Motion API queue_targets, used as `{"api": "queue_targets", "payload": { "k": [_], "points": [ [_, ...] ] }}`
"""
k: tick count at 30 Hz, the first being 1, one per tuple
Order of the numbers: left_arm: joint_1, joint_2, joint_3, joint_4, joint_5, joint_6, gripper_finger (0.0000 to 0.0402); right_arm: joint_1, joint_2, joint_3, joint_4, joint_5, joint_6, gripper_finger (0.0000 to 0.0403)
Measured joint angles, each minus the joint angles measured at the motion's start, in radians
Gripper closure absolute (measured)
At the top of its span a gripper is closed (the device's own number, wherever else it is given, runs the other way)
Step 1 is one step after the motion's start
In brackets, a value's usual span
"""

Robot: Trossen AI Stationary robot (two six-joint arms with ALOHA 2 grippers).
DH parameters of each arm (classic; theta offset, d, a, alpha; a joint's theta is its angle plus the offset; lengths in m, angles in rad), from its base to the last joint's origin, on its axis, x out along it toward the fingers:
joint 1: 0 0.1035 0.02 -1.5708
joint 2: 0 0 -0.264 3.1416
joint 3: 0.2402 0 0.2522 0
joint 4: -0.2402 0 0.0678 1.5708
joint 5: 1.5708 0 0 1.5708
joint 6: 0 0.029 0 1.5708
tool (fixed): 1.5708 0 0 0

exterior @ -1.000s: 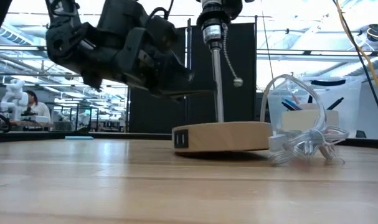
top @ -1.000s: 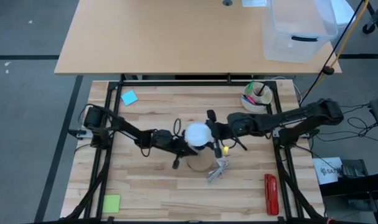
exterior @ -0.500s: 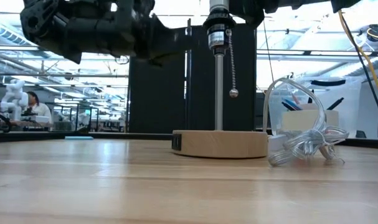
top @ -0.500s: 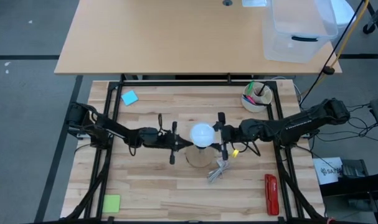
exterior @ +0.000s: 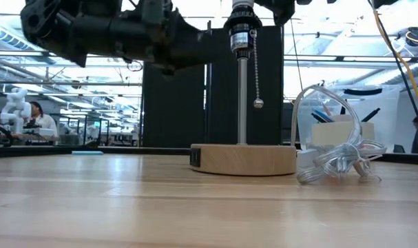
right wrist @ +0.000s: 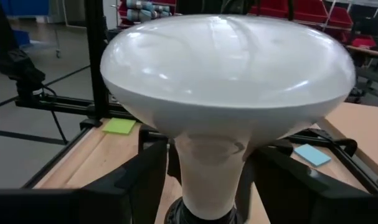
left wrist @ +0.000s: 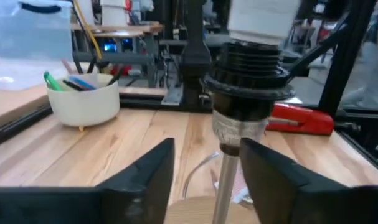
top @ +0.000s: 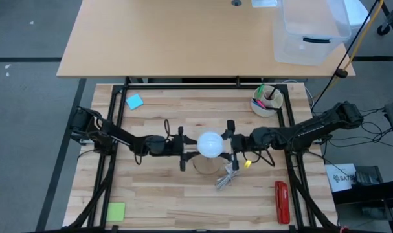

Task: Screw lightbulb
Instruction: Remove the lightbulb from the lamp

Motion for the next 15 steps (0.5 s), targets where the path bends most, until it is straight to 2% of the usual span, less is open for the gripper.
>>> {"api": "queue_targets", "payload": {
  "k": [5, 11, 15],
  "points": [
    [-0.003, 0.031, 0.062, -0.057, -0.004, -0.007, 0.0177, 0.013, 0.000, 0.000, 0.001, 0.053, -0.005, 0.0181],
    [-0.003, 0.101, 0.137, -0.054, 0.037, -0.005, 0.0172, 0.013, 0.000, 0.000, 0.015, 0.055, 0.000, 0.0181],
    [-0.003, 0.125, 0.154, -0.054, 0.041, -0.008, 0.0172, 0.013, 0.001, 0.000, 0.017, 0.094, 0.003, 0.0181]
  ]
}}
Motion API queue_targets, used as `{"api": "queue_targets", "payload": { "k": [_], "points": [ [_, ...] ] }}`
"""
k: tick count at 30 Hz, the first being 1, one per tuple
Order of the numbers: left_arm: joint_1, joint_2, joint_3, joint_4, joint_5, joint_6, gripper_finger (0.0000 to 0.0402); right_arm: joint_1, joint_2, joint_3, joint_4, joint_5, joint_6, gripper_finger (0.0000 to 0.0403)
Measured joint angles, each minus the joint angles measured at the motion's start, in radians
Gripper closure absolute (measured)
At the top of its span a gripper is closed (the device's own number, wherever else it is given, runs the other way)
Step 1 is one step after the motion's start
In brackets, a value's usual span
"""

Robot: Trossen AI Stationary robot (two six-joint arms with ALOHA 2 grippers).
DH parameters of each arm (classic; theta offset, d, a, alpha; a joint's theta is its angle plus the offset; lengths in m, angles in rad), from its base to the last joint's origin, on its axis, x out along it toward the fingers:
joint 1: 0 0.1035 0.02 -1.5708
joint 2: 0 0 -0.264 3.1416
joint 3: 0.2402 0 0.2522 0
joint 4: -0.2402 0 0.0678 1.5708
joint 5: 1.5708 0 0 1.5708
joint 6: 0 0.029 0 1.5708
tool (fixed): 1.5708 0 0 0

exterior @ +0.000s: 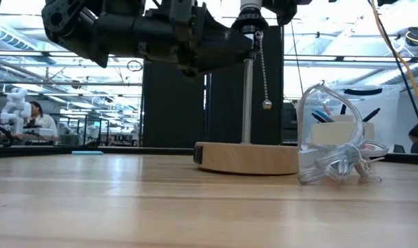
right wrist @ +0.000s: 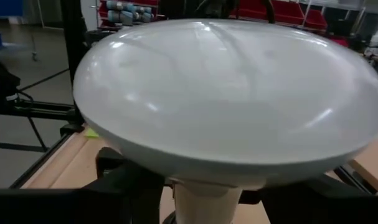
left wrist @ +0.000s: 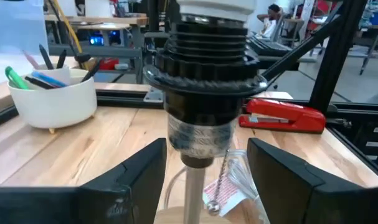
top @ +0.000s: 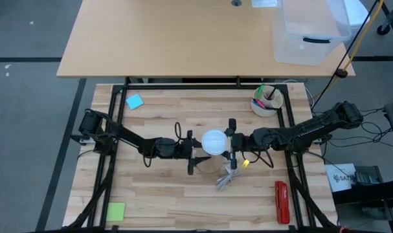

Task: Screw lightbulb
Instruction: Remove the lightbulb from the lamp

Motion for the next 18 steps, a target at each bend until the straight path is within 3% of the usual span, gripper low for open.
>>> {"api": "queue_targets", "payload": {
  "k": [18],
  "points": [
    [0.000, 0.002, -0.001, 0.084, -0.019, -0.030, 0.0172, 0.000, 0.001, 0.000, 0.021, 0.026, 0.006, 0.0180]
  ]
}}
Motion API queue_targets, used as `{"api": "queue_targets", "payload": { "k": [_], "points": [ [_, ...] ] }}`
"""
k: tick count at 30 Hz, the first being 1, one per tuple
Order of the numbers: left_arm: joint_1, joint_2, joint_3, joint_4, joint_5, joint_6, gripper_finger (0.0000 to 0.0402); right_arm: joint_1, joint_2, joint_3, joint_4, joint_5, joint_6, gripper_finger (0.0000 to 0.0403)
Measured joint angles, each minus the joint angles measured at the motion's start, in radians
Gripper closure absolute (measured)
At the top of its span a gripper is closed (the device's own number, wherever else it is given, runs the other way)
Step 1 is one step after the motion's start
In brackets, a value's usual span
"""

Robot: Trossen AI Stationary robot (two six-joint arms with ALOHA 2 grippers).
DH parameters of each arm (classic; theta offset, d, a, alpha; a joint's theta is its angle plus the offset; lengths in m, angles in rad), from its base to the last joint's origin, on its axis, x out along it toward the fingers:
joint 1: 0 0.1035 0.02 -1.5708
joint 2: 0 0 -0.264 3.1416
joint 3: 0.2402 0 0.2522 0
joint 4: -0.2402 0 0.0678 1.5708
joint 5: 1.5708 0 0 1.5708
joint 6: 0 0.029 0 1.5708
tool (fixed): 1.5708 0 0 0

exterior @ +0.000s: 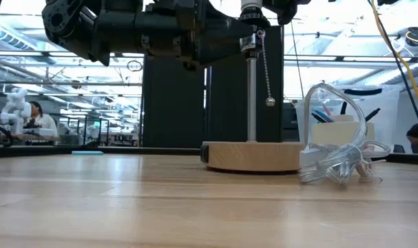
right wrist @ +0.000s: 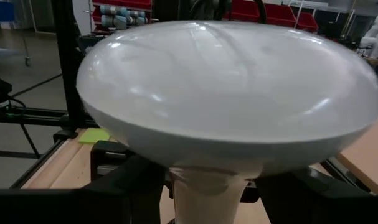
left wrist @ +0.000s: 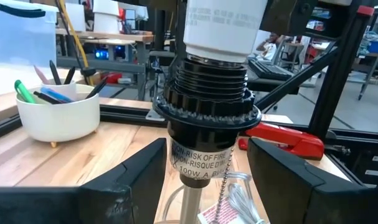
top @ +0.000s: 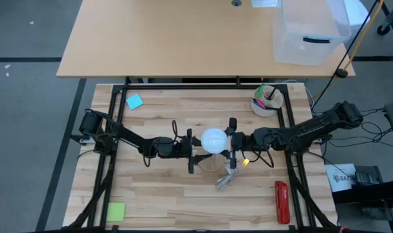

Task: Screw lightbulb
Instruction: Remove the lightbulb from the lamp

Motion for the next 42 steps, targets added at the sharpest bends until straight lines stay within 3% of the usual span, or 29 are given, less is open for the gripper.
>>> {"api": "queue_targets", "payload": {
  "k": [22, 34, 38, 42],
  "points": [
    [0.003, 0.000, 0.000, -0.054, -0.004, 0.003, 0.0172, 0.000, -0.010, 0.002, -0.134, -0.055, 0.084, 0.0113],
    [0.005, 0.000, 0.000, -0.068, -0.004, 0.002, 0.0172, 0.037, -0.309, 0.063, -0.721, -0.019, 0.127, 0.0112],
    [0.005, 0.000, 0.000, -0.068, -0.004, 0.001, 0.0172, 0.066, -0.392, 0.065, -0.820, 0.034, 0.223, 0.0112],
    [0.005, 0.000, 0.000, -0.068, -0.026, -0.001, 0.0172, 0.131, -0.369, 0.035, -0.800, 0.117, 0.273, 0.0113]
  ]
}}
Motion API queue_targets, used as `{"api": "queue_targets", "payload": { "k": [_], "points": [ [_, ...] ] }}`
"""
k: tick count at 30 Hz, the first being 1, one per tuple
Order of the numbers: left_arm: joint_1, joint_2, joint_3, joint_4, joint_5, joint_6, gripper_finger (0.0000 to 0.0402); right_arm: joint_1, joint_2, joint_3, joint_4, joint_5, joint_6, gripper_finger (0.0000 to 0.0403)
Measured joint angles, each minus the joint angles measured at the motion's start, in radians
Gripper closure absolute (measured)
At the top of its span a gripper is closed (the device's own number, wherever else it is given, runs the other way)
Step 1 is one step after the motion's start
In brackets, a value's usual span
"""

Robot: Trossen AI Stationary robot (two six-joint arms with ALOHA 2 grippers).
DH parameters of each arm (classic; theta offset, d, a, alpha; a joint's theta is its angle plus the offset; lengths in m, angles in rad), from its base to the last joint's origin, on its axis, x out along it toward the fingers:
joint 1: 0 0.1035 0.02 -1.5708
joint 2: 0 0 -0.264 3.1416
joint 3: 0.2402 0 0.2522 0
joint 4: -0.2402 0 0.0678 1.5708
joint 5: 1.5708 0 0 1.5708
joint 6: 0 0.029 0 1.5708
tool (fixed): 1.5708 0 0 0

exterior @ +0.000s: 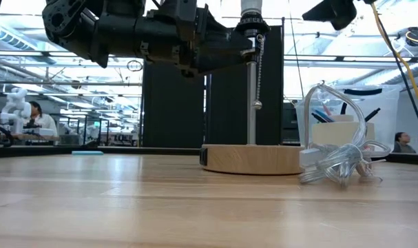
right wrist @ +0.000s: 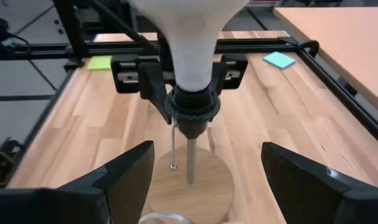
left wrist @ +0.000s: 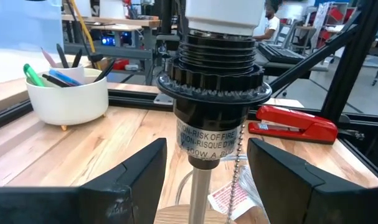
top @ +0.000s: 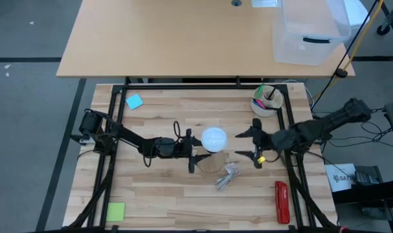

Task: Screw lightbulb
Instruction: Remove the lightbulb from the lamp

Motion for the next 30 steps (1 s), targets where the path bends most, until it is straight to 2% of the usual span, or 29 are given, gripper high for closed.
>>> {"api": "queue_targets", "payload": {
  "k": [5, 12, 17, 20, 24, 28, 30],
  "points": [
    [0.000, 0.000, 0.000, 0.000, -0.012, -0.003, 0.0172, 0.104, 0.105, -0.052, 0.105, 0.189, 0.063, 0.0127],
    [0.000, 0.000, 0.000, -0.002, -0.012, -0.019, 0.0172, 0.267, 0.275, -0.083, 0.352, 0.527, 0.102, 0.0148],
    [0.001, 0.000, 0.000, -0.001, -0.013, -0.023, 0.0172, 0.318, 0.379, -0.083, 0.519, 0.712, 0.114, 0.0149],
    [0.001, 0.000, 0.000, -0.001, -0.014, -0.023, 0.0172, 0.319, 0.447, -0.082, 0.663, 0.785, 0.070, 0.0149],
    [0.004, 0.000, 0.000, -0.001, -0.038, -0.023, 0.0172, 0.298, 0.539, -0.082, 0.920, 0.848, -0.074, 0.0149],
    [0.009, 0.000, 0.000, 0.000, -0.043, -0.026, 0.0172, 0.276, 0.613, -0.080, 1.166, 0.857, -0.199, 0.0149],
    [0.009, 0.000, 0.000, 0.000, -0.055, -0.026, 0.0172, 0.267, 0.646, -0.061, 1.216, 0.861, -0.234, 0.0149]
  ]
}}
